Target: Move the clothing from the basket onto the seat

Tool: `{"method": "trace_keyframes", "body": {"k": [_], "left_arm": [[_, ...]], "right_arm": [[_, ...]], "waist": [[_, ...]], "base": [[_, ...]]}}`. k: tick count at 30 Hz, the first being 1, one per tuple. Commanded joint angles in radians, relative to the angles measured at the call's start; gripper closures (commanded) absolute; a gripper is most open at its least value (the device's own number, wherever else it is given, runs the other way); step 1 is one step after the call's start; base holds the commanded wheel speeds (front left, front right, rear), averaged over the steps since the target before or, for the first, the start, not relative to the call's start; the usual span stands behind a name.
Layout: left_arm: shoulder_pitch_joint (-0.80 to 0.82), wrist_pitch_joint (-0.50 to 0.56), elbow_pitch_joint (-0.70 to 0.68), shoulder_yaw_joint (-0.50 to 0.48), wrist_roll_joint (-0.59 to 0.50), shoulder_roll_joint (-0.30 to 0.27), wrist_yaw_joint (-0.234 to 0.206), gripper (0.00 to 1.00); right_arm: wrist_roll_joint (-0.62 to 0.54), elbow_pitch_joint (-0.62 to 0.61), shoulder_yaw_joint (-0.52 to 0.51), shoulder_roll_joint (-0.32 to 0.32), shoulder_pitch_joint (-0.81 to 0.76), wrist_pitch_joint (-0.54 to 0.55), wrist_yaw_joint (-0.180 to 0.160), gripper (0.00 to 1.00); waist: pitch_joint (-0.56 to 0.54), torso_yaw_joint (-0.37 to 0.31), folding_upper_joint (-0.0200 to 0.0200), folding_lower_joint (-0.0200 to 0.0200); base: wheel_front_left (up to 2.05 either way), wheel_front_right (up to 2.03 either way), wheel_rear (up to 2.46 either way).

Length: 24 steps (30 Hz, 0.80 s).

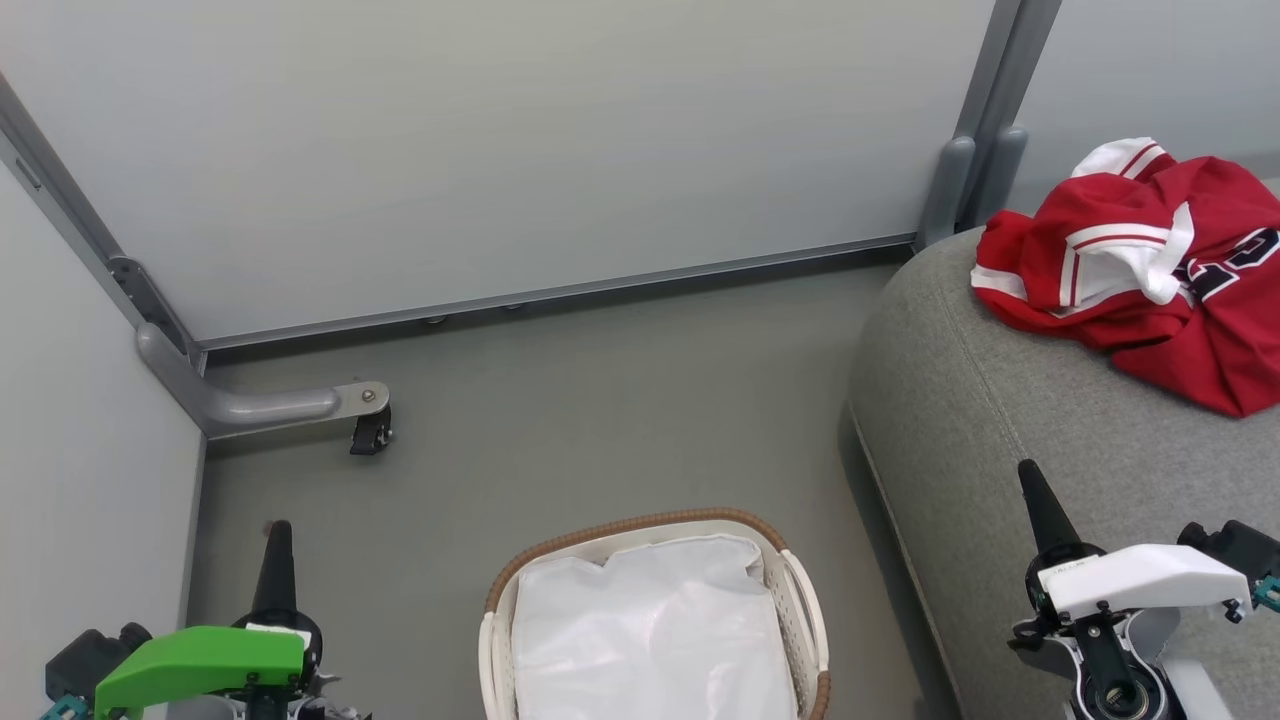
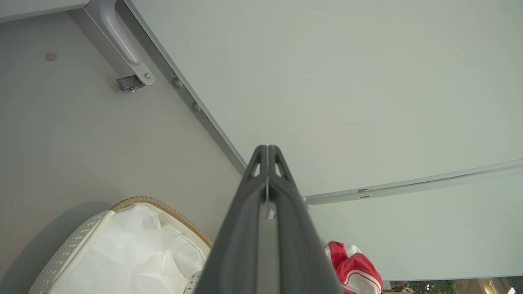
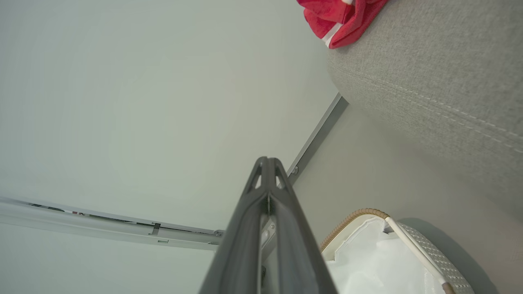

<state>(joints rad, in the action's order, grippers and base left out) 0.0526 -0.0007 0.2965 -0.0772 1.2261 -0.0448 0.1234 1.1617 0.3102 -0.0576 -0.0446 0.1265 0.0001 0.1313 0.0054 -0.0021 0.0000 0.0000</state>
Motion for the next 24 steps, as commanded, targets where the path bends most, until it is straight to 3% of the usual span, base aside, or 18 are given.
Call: {"method": "trace_keyframes", "body": {"k": [1,24], "left_arm": [[0.023,0.007,-0.012,-0.006,0.025,-0.007,0.006,1.00],[0.044,0.061,-0.032,-0.022,0.201,-0.008,0.008,1.00]], "right_arm": [[0.028,-0.015,-0.006,-0.006,-0.004,0.006,0.000,1.00],[0.233,-0.041,-0.031,-0.007,-0.013,0.060,0.000,1.00]], "waist": [[0.000,0.000,0.0000,0.0000],[-0.001,0.001,0.0000,0.0000]], "base": [[0.00,0.00,0.00],[0.00,0.00,0.00]]}}
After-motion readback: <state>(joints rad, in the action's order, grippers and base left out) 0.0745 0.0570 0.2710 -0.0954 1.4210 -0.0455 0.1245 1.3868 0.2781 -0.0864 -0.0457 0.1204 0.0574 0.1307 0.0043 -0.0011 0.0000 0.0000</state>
